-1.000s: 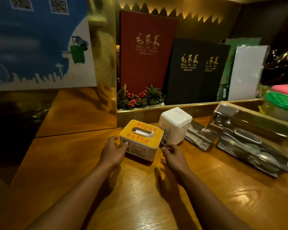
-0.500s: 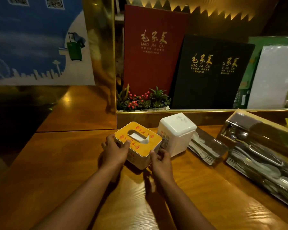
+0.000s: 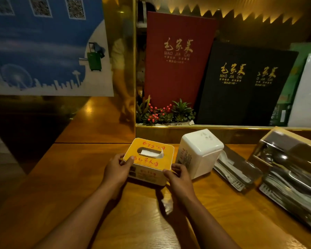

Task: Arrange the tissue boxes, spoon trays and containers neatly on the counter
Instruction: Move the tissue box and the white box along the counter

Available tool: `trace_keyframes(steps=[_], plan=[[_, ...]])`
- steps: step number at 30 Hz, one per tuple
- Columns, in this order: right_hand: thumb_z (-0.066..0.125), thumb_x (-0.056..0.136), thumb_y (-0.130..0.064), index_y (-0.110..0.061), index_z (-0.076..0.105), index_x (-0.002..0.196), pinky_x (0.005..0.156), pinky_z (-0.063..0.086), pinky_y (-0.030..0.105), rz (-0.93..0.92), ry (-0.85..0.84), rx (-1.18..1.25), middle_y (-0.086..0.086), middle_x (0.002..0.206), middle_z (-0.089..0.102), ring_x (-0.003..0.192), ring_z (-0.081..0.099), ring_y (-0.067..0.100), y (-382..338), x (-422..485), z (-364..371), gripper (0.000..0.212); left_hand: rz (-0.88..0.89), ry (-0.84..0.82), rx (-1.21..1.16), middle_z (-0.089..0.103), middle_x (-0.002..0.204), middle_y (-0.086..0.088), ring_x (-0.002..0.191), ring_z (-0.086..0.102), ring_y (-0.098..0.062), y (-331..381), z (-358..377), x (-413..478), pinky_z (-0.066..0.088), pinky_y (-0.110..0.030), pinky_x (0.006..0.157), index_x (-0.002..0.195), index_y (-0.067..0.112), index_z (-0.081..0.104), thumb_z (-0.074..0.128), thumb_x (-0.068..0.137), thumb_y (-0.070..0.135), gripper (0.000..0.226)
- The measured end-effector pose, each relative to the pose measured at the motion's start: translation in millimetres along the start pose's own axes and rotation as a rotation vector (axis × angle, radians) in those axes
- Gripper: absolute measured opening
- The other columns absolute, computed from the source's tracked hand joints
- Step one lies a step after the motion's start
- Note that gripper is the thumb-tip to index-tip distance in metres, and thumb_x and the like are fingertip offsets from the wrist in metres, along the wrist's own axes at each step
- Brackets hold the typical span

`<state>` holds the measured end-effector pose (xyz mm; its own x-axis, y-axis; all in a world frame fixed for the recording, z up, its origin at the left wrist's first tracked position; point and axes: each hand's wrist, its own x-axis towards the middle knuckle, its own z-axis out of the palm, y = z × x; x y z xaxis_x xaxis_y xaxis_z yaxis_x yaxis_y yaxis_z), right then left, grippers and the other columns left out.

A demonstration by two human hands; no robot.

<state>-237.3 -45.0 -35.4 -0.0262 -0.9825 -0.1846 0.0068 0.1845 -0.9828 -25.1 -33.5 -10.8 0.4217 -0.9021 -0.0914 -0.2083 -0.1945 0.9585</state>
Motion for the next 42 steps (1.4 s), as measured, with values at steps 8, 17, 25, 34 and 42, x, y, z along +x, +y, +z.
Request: trace_keyframes(steps=[8, 17, 25, 34, 42], plan=[[0.068, 0.097, -0.027, -0.046, 0.063, 0.113, 0.095, 0.060, 0.044, 0.022, -0.064, 0.043, 0.005, 0.137, 0.064, 0.124, 0.063, 0.027, -1, 6, 2, 0.025, -0.003, 0.012, -0.084, 0.059, 0.112, 0.006, 0.088, 0.061, -0.005, -15, -4, -20, 0.052, -0.024, 0.063, 0.129, 0.021, 0.049, 0.068, 0.092, 0.034, 0.044], [0.066, 0.098, -0.025, -0.044, 0.061, 0.116, 0.090, 0.062, 0.041, 0.047, -0.082, 0.064, 0.006, 0.138, 0.063, 0.122, 0.065, 0.025, -2, 2, 12, 0.027, 0.050, -0.021, -0.095, 0.059, 0.138, -0.004, 0.102, 0.062, -0.014, -13, -17, -23, 0.058, -0.035, 0.077, 0.146, 0.030, 0.044, 0.064, 0.094, 0.034, 0.056], [0.062, 0.101, -0.027, -0.027, 0.064, 0.114, 0.078, 0.062, 0.035, -0.166, -0.017, -0.303, -0.005, 0.112, 0.069, 0.100, 0.069, 0.014, -47, -22, -28, 0.014, 0.178, 0.198, 0.055, 0.055, 0.135, -0.005, 0.107, 0.060, -0.022, 14, -2, -27, 0.059, -0.047, 0.081, 0.141, 0.024, 0.048, 0.060, 0.097, 0.031, 0.046], [0.065, 0.098, -0.024, -0.026, 0.060, 0.115, 0.089, 0.056, 0.042, -0.323, 0.444, -0.278, 0.009, 0.125, 0.063, 0.111, 0.061, 0.024, -112, 26, -133, 0.018, 0.249, -0.184, -0.077, 0.058, 0.125, 0.002, 0.113, 0.061, -0.017, 84, 97, -55, 0.057, -0.042, 0.088, 0.141, 0.030, 0.045, 0.064, 0.094, 0.036, 0.051], [0.056, 0.102, -0.044, -0.014, 0.052, 0.144, 0.083, 0.059, 0.037, -0.073, 0.164, -0.342, 0.007, 0.140, 0.061, 0.115, 0.059, 0.023, -94, 60, -150, 0.052, -0.011, -0.355, -0.210, 0.053, 0.141, -0.004, 0.123, 0.055, -0.027, 108, 156, -54, 0.051, -0.044, 0.098, 0.153, 0.029, 0.034, 0.051, 0.103, 0.033, 0.053]])
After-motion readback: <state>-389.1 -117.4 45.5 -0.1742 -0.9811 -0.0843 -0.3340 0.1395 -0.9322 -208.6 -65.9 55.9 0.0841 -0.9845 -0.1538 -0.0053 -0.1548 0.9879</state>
